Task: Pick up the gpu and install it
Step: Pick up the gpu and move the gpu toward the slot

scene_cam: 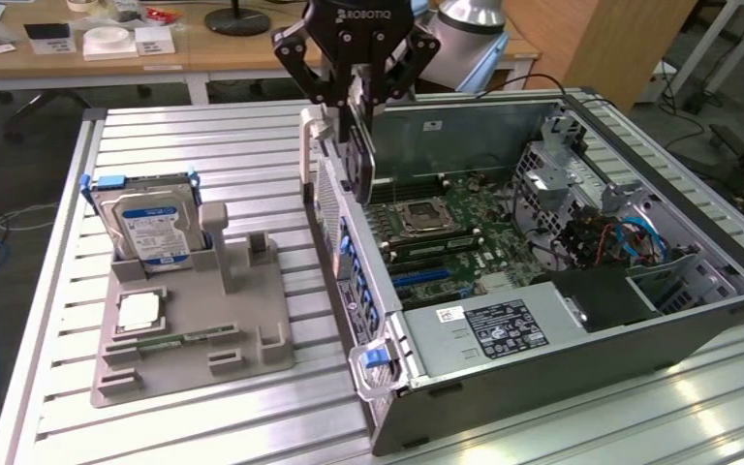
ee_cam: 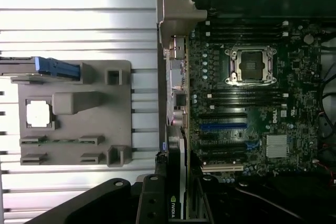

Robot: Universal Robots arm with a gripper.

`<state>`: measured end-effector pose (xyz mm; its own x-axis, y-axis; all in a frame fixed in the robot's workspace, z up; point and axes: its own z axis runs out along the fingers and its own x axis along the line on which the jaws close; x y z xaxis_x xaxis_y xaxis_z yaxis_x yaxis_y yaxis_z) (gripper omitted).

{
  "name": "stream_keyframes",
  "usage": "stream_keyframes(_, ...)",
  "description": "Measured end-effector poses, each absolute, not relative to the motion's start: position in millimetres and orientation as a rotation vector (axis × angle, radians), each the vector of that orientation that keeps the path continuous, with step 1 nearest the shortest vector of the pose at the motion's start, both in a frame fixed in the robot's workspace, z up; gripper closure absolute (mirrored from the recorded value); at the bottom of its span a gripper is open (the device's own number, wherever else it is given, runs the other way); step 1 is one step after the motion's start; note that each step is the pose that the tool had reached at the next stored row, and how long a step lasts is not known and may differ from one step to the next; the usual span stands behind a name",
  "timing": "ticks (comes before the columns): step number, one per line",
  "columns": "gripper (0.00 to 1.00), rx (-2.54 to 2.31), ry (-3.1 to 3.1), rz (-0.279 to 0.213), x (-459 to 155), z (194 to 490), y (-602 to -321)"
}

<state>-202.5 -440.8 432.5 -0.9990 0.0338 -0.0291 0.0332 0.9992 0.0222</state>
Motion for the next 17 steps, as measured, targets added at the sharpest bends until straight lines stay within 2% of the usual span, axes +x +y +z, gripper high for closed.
stream_keyframes(17, 0.73, 0.052, 3.111, 0.034, -180, 433, -437)
